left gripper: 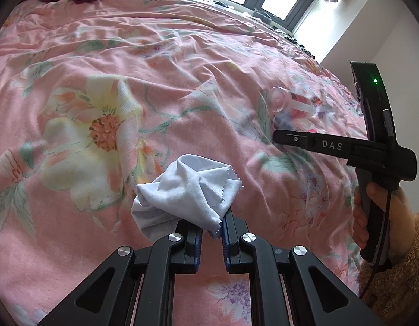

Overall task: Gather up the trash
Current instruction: 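Grasp the white cloth with the left tool while the right tool grasps the blue-and-white blister pack, then carry both items to the pink bin and open both tools over it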

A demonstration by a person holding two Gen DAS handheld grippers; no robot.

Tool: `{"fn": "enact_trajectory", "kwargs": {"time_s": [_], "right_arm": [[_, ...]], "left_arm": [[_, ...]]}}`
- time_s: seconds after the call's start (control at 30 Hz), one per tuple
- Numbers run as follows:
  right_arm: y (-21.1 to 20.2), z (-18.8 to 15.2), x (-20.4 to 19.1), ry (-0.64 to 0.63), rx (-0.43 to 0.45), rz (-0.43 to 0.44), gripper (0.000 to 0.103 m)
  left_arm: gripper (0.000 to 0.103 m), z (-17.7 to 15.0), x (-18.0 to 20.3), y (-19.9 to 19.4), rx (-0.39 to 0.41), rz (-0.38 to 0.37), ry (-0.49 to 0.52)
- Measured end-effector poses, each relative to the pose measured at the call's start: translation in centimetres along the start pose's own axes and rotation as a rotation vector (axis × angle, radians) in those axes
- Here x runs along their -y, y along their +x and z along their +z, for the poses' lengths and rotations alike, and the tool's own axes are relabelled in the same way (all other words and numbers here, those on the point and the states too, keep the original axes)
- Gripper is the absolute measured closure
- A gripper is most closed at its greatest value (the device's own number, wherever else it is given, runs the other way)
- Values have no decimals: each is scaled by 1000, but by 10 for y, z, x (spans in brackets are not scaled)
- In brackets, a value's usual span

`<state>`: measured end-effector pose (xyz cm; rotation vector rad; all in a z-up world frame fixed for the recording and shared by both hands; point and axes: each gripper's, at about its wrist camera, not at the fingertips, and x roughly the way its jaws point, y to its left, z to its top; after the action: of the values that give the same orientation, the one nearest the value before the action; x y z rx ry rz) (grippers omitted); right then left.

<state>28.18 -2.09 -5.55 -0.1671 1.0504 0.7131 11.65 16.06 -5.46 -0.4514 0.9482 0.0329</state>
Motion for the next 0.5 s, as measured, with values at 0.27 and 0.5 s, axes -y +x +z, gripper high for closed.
{"fn": "enact_trajectory", "kwargs": {"time_s": [0.27, 0.5], "right_arm": [[-35, -13, -13, 4, 65, 97, 91], [-73, -42, -60, -65, 62, 243, 91]], "left_arm": [[90, -2, 0, -4, 8, 2, -3], [90, -20, -9, -35, 62, 61, -33]]}}
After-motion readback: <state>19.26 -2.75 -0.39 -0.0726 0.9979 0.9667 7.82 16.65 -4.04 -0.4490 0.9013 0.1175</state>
